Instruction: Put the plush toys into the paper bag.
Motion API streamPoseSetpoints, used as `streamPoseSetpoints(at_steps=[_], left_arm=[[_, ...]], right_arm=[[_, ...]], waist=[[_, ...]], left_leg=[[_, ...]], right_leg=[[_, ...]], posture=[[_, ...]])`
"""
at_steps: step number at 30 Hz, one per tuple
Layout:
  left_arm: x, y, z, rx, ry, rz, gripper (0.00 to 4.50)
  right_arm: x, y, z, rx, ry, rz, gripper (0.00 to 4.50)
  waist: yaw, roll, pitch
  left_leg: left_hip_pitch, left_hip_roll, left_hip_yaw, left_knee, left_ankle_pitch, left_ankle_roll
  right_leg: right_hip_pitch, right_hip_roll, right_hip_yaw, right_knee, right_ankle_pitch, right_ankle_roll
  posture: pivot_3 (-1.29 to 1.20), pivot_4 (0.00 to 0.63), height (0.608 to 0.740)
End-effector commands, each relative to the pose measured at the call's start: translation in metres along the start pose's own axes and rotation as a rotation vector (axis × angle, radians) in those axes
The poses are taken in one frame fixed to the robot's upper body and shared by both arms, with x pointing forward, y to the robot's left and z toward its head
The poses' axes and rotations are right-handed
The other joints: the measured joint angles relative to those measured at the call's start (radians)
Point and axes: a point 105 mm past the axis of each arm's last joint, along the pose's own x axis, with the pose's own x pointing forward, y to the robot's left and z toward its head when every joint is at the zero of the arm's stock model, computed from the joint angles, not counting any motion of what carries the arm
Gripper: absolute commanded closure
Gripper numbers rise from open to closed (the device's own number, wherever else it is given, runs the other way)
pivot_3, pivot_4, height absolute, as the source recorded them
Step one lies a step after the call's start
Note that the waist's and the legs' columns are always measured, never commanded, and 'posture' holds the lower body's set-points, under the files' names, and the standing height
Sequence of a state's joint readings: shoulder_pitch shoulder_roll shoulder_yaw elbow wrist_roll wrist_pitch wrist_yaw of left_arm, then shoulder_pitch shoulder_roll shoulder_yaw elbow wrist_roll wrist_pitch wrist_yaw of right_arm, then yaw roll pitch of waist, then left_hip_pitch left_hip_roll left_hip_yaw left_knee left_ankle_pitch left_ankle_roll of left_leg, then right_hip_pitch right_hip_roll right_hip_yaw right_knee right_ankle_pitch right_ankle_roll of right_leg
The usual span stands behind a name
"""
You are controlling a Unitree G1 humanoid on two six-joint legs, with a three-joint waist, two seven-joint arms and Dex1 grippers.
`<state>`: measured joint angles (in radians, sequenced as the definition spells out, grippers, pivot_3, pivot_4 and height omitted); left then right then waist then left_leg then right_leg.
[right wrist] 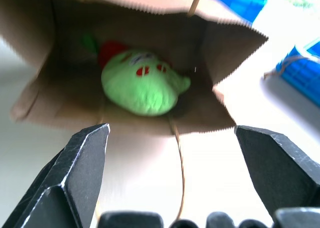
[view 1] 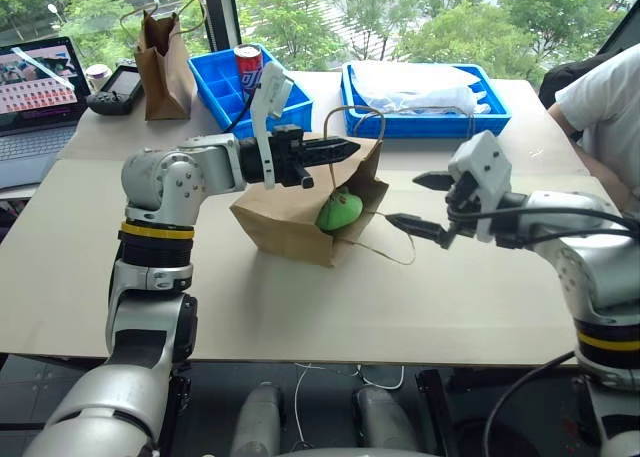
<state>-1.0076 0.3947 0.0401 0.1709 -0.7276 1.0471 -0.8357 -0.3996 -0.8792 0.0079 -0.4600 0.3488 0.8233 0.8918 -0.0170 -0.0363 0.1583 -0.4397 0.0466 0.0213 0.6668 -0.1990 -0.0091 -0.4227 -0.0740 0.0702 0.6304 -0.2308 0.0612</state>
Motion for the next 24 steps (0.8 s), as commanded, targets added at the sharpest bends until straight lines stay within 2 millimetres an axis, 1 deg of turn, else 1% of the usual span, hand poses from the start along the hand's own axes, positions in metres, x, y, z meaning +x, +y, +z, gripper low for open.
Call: streamPoseSetpoints(at_steps=[1, 5, 8, 10, 12, 14, 16, 19, 21, 22, 24], left_arm=[[0.001, -0.007, 0.012, 0.053, -0.025, -0.025, 4.50], [0.001, -0.007, 0.013, 0.056, -0.025, -0.026, 4.50], [0.000, -0.007, 0.012, 0.058, -0.023, -0.026, 4.50], [-0.001, -0.008, 0.013, 0.062, -0.024, -0.023, 4.50], [-0.002, -0.008, 0.014, 0.066, -0.026, -0.020, 4.50], [-0.002, -0.008, 0.015, 0.068, -0.031, -0.017, 4.50], [-0.002, -0.008, 0.015, 0.069, -0.035, -0.017, 4.50], [-0.001, -0.008, 0.018, 0.076, -0.043, -0.018, 4.50], [0.000, -0.007, 0.022, 0.094, -0.053, -0.021, 4.50], [0.001, -0.009, 0.024, 0.112, -0.063, -0.034, 4.50], [0.002, -0.012, 0.026, 0.134, -0.076, -0.055, 4.50]], right_arm=[[0.013, 0.017, -0.010, -0.072, 0.013, 0.035, 0.03], [0.035, 0.025, -0.022, -0.068, 0.016, 0.033, 0.03], [0.045, 0.019, -0.027, -0.081, 0.014, -0.019, 0.03], [0.044, 0.021, -0.024, -0.078, -0.006, -0.018, 0.54], [0.039, 0.018, -0.020, -0.084, -0.030, -0.041, 1.03], [0.036, 0.014, -0.018, -0.092, -0.045, -0.059, 1.79], [0.034, 0.015, -0.014, -0.084, -0.070, -0.046, 2.51], [0.029, 0.012, 0.001, -0.087, -0.127, -0.044, 3.46], [0.022, 0.010, 0.021, -0.058, -0.206, -0.025, 4.15], [0.017, 0.013, 0.031, -0.027, -0.249, 0.008, 4.37], [0.011, 0.018, 0.041, -0.007, -0.286, 0.054, 4.46]], waist=[[-0.003, 0.000, 0.000], [-0.005, 0.000, 0.000], [0.000, 0.000, 0.000], [0.003, 0.000, 0.000], [0.005, 0.000, 0.000], [0.006, 0.000, 0.000], [0.005, 0.000, 0.000], [0.004, 0.000, 0.000], [0.003, 0.000, 0.000], [0.002, 0.000, 0.000], [0.002, 0.000, 0.000]], left_leg=[[0.000, 0.000, 0.000, 0.000, 0.000, 0.000], [0.001, 0.000, 0.000, 0.000, 0.000, 0.000], [0.000, -0.001, 0.000, 0.001, 0.000, 0.000], [0.000, -0.001, 0.000, 0.001, 0.000, 0.000], [0.000, -0.001, 0.000, 0.001, 0.000, 0.000], [0.000, -0.001, 0.000, 0.001, 0.000, 0.000], [0.000, -0.001, 0.000, 0.001, 0.000, 0.000], [0.000, -0.001, 0.000, 0.001, 0.000, 0.000], [0.000, -0.001, 0.000, 0.001, 0.000, 0.000], [0.000, -0.001, 0.000, 0.001, 0.000, 0.000], [0.000, -0.001, 0.000, 0.001, 0.000, 0.000]], right_leg=[[0.000, 0.000, 0.000, 0.000, 0.000, 0.000], [0.000, 0.000, 0.001, 0.002, 0.000, 0.000], [0.000, 0.000, 0.001, 0.001, 0.000, 0.000], [0.000, -0.001, 0.001, 0.001, 0.000, 0.000], [0.000, -0.001, 0.001, 0.001, 0.000, 0.000], [0.000, -0.001, 0.000, 0.001, 0.000, 0.000], [0.000, -0.001, 0.000, 0.001, 0.000, 0.000], [0.000, -0.001, 0.000, 0.001, 0.000, 0.000], [0.000, -0.001, 0.000, 0.001, 0.000, 0.000], [0.000, -0.001, 0.000, 0.001, 0.000, 0.000], [0.000, 0.000, 0.000, 0.001, 0.000, 0.000]], posture=[[0.00, 0.150, 0.733], [0.00, 0.150, 0.733], [0.00, 0.150, 0.733], [0.00, 0.150, 0.733], [0.00, 0.150, 0.733], [0.00, 0.150, 0.733], [0.00, 0.150, 0.733], [0.00, 0.150, 0.733], [0.00, 0.150, 0.733], [0.00, 0.150, 0.733], [0.00, 0.150, 0.733]])
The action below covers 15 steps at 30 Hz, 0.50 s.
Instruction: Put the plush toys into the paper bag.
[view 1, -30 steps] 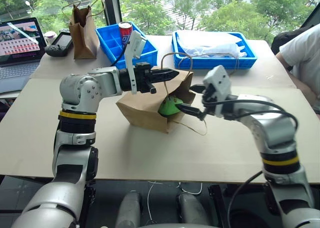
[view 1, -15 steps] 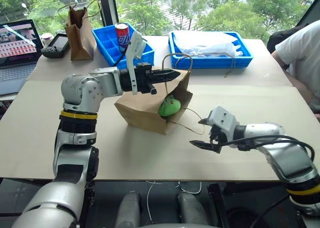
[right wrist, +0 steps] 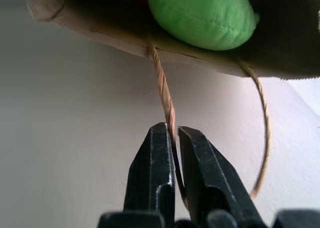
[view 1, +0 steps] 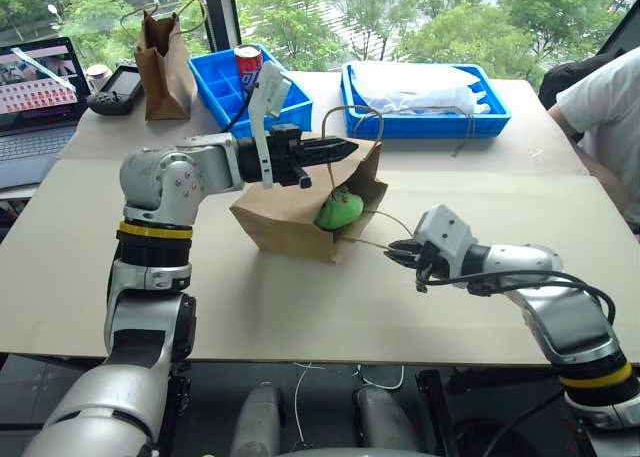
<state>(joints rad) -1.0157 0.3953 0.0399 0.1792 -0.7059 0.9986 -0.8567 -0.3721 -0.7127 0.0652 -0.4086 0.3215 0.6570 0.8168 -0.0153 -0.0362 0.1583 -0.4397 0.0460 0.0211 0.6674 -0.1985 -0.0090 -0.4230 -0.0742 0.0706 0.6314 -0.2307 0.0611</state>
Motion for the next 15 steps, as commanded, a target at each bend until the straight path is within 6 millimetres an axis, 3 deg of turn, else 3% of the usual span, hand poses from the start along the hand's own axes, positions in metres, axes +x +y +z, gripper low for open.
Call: streamPoseSetpoints(at_steps=[1, 6, 15], left_arm=[[0.004, -0.013, 0.023, 0.092, -0.062, -0.055, 4.50], [0.007, -0.012, 0.035, 0.128, -0.116, -0.046, 4.50], [0.012, -0.001, 0.039, 0.166, -0.149, 0.002, 4.50]], right_arm=[[-0.015, 0.004, 0.044, -0.026, -0.130, 0.049, 4.46], [-0.023, -0.016, 0.083, -0.143, -0.195, -0.045, 4.46], [-0.025, -0.027, 0.122, -0.291, -0.228, -0.102, 4.46]], waist=[[0.001, 0.000, 0.000], [0.003, 0.000, 0.000], [0.002, 0.000, 0.000]], left_leg=[[0.000, 0.000, 0.000, 0.000, 0.000, 0.000], [0.000, 0.000, 0.000, 0.000, 0.000, 0.000], [0.000, 0.000, 0.000, 0.000, 0.000, 0.000]], right_leg=[[0.000, 0.000, 0.000, 0.000, 0.000, 0.000], [0.001, 0.000, 0.000, 0.000, 0.000, 0.000], [0.000, 0.000, 0.000, -0.001, 0.000, 0.000]], posture=[[0.00, 0.150, 0.733], [0.00, 0.150, 0.733], [0.00, 0.150, 0.733]])
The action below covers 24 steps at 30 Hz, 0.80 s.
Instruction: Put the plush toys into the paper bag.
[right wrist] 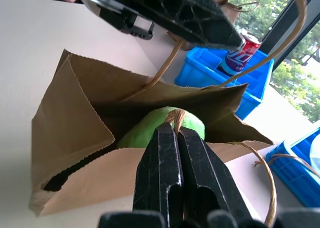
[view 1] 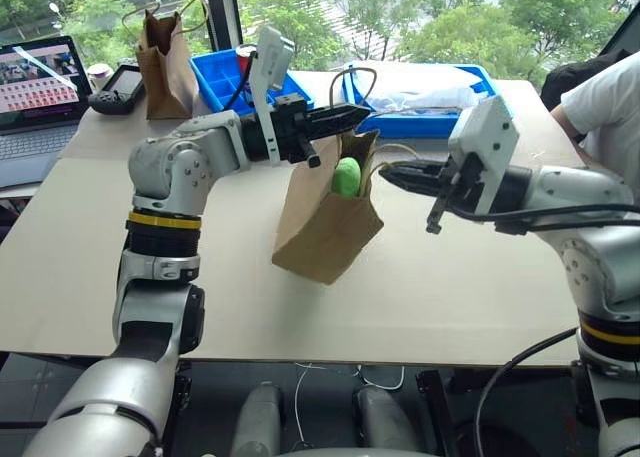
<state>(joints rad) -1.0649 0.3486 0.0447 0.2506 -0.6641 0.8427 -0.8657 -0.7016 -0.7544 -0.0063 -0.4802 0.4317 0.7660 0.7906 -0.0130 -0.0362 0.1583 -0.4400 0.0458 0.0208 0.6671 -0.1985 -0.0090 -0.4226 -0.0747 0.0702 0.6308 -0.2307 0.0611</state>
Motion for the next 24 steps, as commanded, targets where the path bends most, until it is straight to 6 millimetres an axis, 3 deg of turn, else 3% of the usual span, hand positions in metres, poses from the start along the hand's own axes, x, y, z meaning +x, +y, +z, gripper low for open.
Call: streamPoseSetpoints(at_steps=[1, 6, 10, 15, 19, 24], left_arm=[[0.004, 0.000, 0.020, 0.080, -0.054, 0.017, 4.50], [0.007, 0.005, 0.030, 0.107, -0.089, 0.042, 4.50], [0.006, 0.005, 0.027, 0.111, -0.077, 0.034, 4.50], [-0.003, 0.008, 0.012, 0.116, -0.015, 0.048, 4.50], [-0.011, 0.012, -0.005, 0.137, 0.065, 0.063, 4.50], [-0.017, 0.007, -0.014, 0.123, 0.118, 0.028, 4.50]], right_arm=[[-0.002, -0.008, 0.018, -0.094, -0.023, -0.043, 4.46], [-0.006, -0.025, 0.031, -0.172, -0.016, -0.110, 4.46], [-0.006, -0.024, 0.031, -0.181, -0.002, -0.093, 4.46], [0.004, -0.006, 0.028, -0.135, 0.000, -0.017, 4.46], [0.010, 0.022, 0.003, -0.080, 0.083, 0.095, 4.46], [0.010, 0.022, -0.007, -0.064, 0.118, 0.087, 4.46]], waist=[[0.000, 0.000, 0.000], [0.001, 0.000, 0.000], [0.000, 0.000, 0.000], [-0.003, 0.000, 0.000], [-0.003, 0.000, 0.000], [0.001, 0.000, 0.000]], left_leg=[[0.000, 0.000, 0.000, 0.000, 0.000, 0.000], [-0.001, 0.000, 0.000, 0.000, 0.000, 0.000], [-0.001, 0.000, 0.000, 0.000, 0.000, 0.000], [-0.001, 0.000, 0.000, 0.000, 0.000, 0.000], [0.000, 0.001, 0.000, 0.000, 0.000, 0.000], [-0.001, 0.000, 0.000, 0.000, 0.000, 0.000]], right_leg=[[0.000, 0.000, 0.000, 0.000, 0.000, 0.000], [0.000, 0.000, 0.000, 0.000, 0.000, 0.000], [0.000, 0.000, 0.000, 0.000, 0.000, 0.000], [-0.001, 0.000, 0.000, 0.000, 0.000, 0.000], [-0.001, 0.000, 0.000, 0.001, 0.000, 0.000], [-0.001, 0.000, 0.000, 0.000, 0.000, 0.000]], posture=[[0.00, 0.150, 0.733], [0.00, 0.150, 0.733], [0.00, 0.150, 0.733], [0.00, 0.150, 0.733], [0.00, 0.150, 0.733], [0.00, 0.150, 0.733]])
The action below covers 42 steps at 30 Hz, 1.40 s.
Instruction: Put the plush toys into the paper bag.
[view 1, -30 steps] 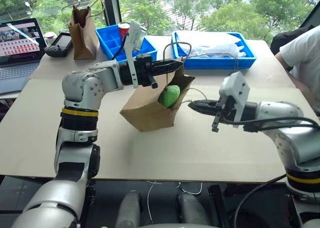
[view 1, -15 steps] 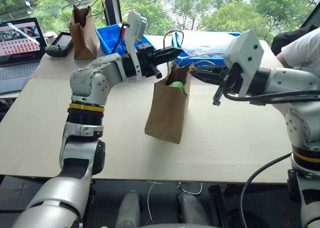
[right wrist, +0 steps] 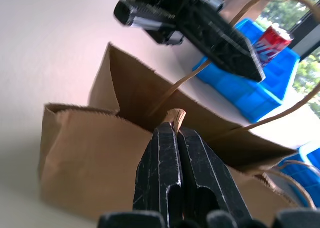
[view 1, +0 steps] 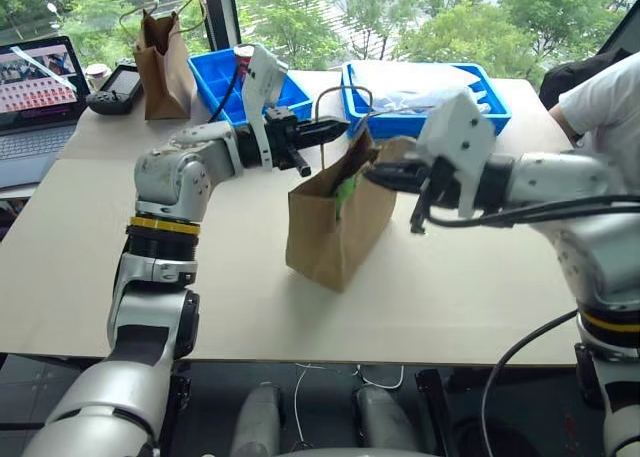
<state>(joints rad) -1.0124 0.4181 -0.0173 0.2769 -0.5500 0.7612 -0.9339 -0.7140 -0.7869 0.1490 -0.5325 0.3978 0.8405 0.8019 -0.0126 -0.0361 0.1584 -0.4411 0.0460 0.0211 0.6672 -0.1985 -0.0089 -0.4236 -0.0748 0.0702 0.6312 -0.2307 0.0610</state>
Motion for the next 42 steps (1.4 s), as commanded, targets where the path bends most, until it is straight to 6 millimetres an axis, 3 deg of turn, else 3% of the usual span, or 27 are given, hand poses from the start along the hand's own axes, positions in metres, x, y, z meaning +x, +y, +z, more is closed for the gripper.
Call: streamPoseSetpoints(at_steps=[1, 2, 4, 5, 8, 11, 16, 18, 26, 29, 32, 34, 39, 42], left_arm=[[-0.001, -0.012, 0.011, 0.054, 0.005, -0.054, 4.50], [-0.002, -0.013, 0.012, 0.058, 0.006, -0.058, 4.50], [-0.004, -0.013, 0.016, 0.028, -0.015, -0.067, 3.92], [-0.007, -0.015, 0.019, 0.010, -0.023, -0.083, 3.77], [-0.015, -0.018, 0.029, -0.014, -0.037, -0.114, 2.76], [-0.026, -0.021, 0.038, 0.073, 0.005, -0.111, 1.73], [-0.050, -0.026, 0.072, 0.174, -0.046, -0.113, 0.00], [-0.058, -0.025, 0.075, 0.192, -0.053, -0.111, 0.00], [-0.098, -0.021, 0.060, 0.199, -0.013, -0.150, 0.00], [-0.125, -0.018, 0.032, 0.215, 0.069, -0.146, 0.00], [-0.139, -0.017, 0.001, 0.110, 0.110, -0.154, 0.00], [-0.139, -0.014, -0.021, 0.144, 0.186, -0.129, 0.00], [-0.121, -0.012, -0.036, 0.071, 0.117, -0.054, 0.00], [-0.109, -0.013, -0.040, 0.052, 0.084, -0.032, 0.00]], right_arm=[[-0.008, -0.010, 0.008, -0.039, -0.006, -0.052, 4.46], [-0.009, -0.011, 0.007, -0.037, -0.004, -0.056, 4.46], [-0.012, -0.019, 0.011, -0.017, -0.026, -0.084, 4.50], [-0.014, -0.022, 0.013, -0.004, -0.039, -0.093, 4.18], [-0.022, -0.030, 0.022, 0.018, -0.078, -0.104, 3.31], [-0.031, -0.036, 0.033, 0.010, -0.116, -0.114, 2.29], [-0.050, -0.047, 0.063, 0.004, -0.233, -0.142, 0.46], [-0.057, -0.048, 0.070, 0.015, -0.262, -0.133, 0.04], [-0.079, -0.039, 0.063, 0.059, -0.213, -0.067, 0.04], [-0.087, -0.008, 0.044, 0.169, -0.107, 0.091, 0.04], [-0.082, 0.017, 0.032, 0.268, -0.079, 0.199, 0.75], [-0.071, 0.028, 0.020, 0.287, -0.031, 0.209, 1.47], [-0.040, 0.030, -0.019, 0.263, 0.068, 0.101, 3.20], [-0.021, 0.018, -0.027, 0.225, 0.019, 0.010, 4.27]], waist=[[0.001, 0.000, 0.000], [0.001, 0.000, 0.000], [0.000, 0.000, 0.000], [0.000, 0.000, 0.000], [-0.001, 0.000, 0.000], [-0.006, 0.000, 0.000], [-0.003, 0.001, 0.001], [-0.002, 0.001, 0.001], [0.000, 0.001, 0.001], [-0.003, 0.001, 0.001], [-0.006, 0.001, 0.001], [-0.004, 0.001, 0.001], [0.006, 0.000, 0.001], [0.001, 0.000, 0.001]], left_leg=[[0.000, 0.000, 0.000, 0.000, 0.000, 0.000], [0.000, 0.000, 0.000, 0.000, 0.000, 0.000], [0.000, 0.000, 0.000, 0.000, 0.000, 0.000], [0.000, 0.000, 0.000, 0.000, 0.000, 0.000], [0.000, 0.000, 0.000, 0.000, 0.000, 0.000], [0.000, 0.001, 0.000, 0.000, 0.000, 0.000], [0.000, 0.001, 0.000, 0.000, 0.000, 0.000], [0.000, 0.001, 0.000, 0.000, 0.000, 0.000], [0.000, 0.001, 0.001, 0.000, 0.000, 0.000], [0.000, 0.001, 0.001, -0.002, 0.000, 0.001], [0.002, 0.003, 0.003, -0.004, -0.001, 0.002], [0.003, 0.003, 0.003, -0.004, -0.001, 0.002], [0.003, 0.003, 0.003, -0.001, 0.001, 0.002], [0.001, 0.002, 0.003, 0.001, 0.001, 0.002]], right_leg=[[0.000, 0.000, 0.000, 0.000, 0.000, 0.000], [0.000, 0.000, 0.000, 0.000, 0.000, 0.000], [0.000, 0.000, 0.000, 0.000, 0.000, 0.000], [0.000, 0.000, 0.000, 0.000, 0.000, 0.000], [0.000, 0.000, 0.000, 0.000, 0.000, 0.000], [-0.001, 0.001, 0.000, 0.000, 0.000, 0.000], [-0.001, 0.001, 0.000, 0.000, 0.000, 0.000], [0.000, 0.001, 0.000, 0.000, 0.000, 0.000], [0.000, 0.000, 0.000, 0.000, 0.000, 0.000], [0.000, 0.000, 0.000, -0.001, -0.001, -0.001], [-0.001, 0.000, 0.000, 0.000, -0.002, -0.003], [-0.001, 0.001, -0.001, 0.001, -0.002, -0.004], [0.001, 0.000, -0.001, 0.001, -0.002, -0.004], [0.000, 0.000, -0.001, 0.001, -0.002, -0.003]], posture=[[0.00, 0.150, 0.733], [0.00, 0.150, 0.733], [0.00, 0.150, 0.733], [0.00, 0.150, 0.733], [0.00, 0.150, 0.733], [0.00, 0.150, 0.733], [0.00, 0.150, 0.733], [0.00, 0.150, 0.733], [0.00, 0.150, 0.733], [0.00, 0.150, 0.733], [0.00, 0.150, 0.733], [0.00, 0.150, 0.733], [0.00, 0.150, 0.733], [0.00, 0.150, 0.733]])
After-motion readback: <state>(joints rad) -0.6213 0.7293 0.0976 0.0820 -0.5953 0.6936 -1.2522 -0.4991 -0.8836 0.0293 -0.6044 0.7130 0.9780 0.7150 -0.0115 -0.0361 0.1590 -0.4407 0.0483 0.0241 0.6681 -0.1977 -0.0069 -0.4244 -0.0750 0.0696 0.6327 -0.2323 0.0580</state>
